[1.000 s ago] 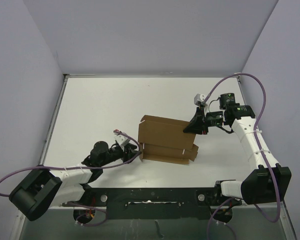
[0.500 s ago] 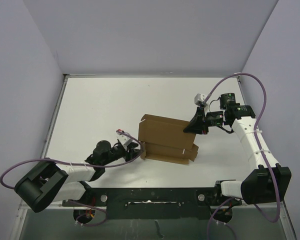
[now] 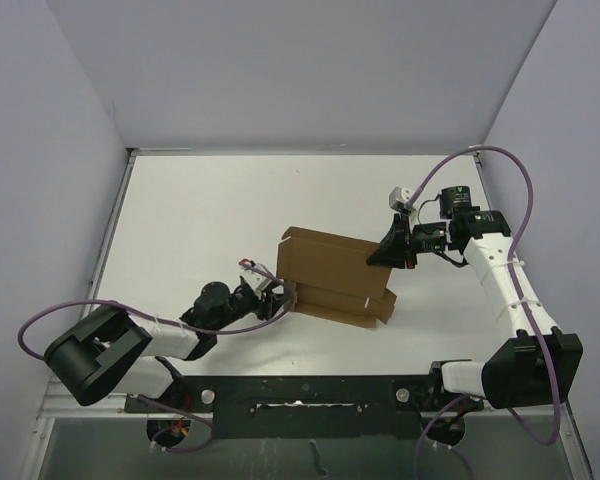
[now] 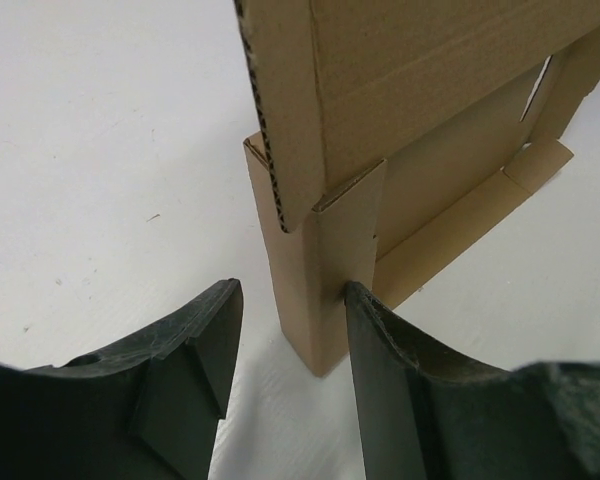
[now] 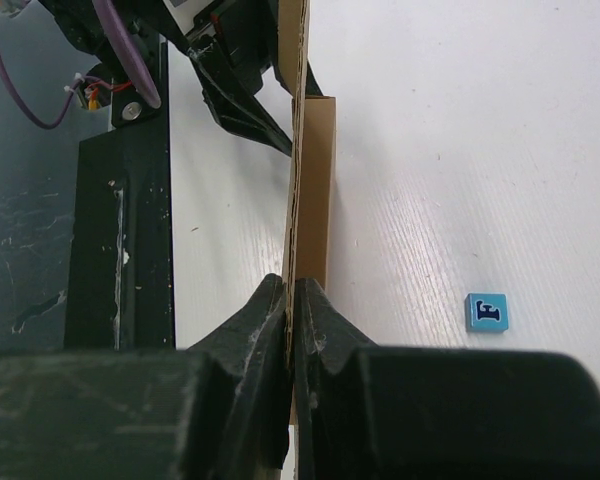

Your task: Fold the paper box

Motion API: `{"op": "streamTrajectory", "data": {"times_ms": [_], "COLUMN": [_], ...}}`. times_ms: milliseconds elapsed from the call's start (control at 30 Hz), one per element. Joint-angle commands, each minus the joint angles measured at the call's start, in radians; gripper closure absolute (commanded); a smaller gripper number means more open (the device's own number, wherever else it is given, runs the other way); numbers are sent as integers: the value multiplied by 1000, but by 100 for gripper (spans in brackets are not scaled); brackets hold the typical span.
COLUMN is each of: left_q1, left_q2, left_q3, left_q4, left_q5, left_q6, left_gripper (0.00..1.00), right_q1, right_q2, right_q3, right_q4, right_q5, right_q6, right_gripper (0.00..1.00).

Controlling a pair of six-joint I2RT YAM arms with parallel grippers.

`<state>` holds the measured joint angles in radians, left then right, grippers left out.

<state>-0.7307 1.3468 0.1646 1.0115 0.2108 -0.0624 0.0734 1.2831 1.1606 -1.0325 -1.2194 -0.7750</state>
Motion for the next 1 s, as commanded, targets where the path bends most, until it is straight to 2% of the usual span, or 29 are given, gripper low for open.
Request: {"op": "streamTrajectory", "data": {"times_ms": [0, 200, 533, 700, 967], "left_q1": [-25, -31, -27, -23, 3], "left_q2": [49, 86, 63, 63, 105], "left_q3": [45, 52, 53, 66, 99], "left_q4": [130, 160, 143, 129, 132], "left_q5": [-97, -148, -205, -201, -158], "left_q6": [25, 29, 30, 27, 35], "left_gripper": [56, 56, 57, 45, 42], "right_q1": [10, 11, 12, 12, 12], "right_q2": [-8, -8, -5, -2, 1], "right_q3": [-12, -11, -9, -9, -8], "right_q4": [0, -1, -6, -9, -9], "right_q5": [-6, -8, -9, -11, -16], "right_q6": [-18, -21, -27, -29, -29], "right_gripper": [100, 100, 100, 100, 100]}}
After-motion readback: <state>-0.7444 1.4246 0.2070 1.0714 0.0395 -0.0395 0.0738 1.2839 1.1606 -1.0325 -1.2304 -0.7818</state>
